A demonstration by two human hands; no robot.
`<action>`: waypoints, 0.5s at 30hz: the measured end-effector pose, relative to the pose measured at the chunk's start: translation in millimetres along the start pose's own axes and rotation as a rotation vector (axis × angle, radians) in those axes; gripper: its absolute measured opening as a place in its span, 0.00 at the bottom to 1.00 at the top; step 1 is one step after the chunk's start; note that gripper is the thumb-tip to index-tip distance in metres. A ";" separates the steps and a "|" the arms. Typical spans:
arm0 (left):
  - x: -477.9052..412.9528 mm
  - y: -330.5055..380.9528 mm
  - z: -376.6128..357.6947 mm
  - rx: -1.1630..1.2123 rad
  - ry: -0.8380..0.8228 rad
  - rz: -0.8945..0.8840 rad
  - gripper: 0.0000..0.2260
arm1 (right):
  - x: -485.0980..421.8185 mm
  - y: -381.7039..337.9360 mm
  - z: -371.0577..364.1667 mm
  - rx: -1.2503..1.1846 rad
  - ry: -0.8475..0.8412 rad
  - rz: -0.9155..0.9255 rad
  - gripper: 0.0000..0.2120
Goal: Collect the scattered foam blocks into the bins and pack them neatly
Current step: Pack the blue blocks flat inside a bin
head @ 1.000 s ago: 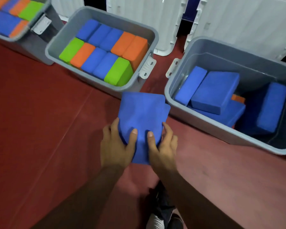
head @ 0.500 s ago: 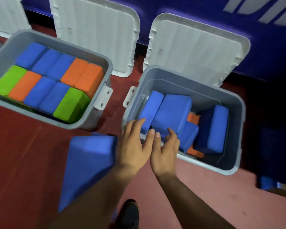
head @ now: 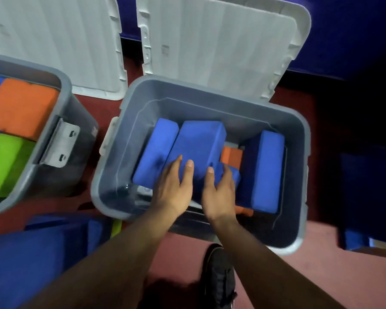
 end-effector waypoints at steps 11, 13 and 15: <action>-55.7 -37.7 -54.9 -0.062 0.093 0.118 0.30 | -70.1 12.6 -23.6 0.043 -0.065 -0.043 0.37; -54.8 -37.5 -58.8 -0.080 0.148 0.133 0.39 | -74.6 14.3 -26.6 0.058 -0.088 -0.054 0.35; -49.8 -34.5 -60.9 -0.019 0.203 0.193 0.37 | -75.6 13.2 -27.9 0.041 -0.093 -0.081 0.35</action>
Point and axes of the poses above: each hand's wrist, its own x-axis away from the middle knuckle, its own z-axis out of the back of the hand, y = z × x, the point moved 5 cm from there along -x, towards the middle knuckle, and after that the axes turned 8 degrees about -z, right-handed, at the moved point
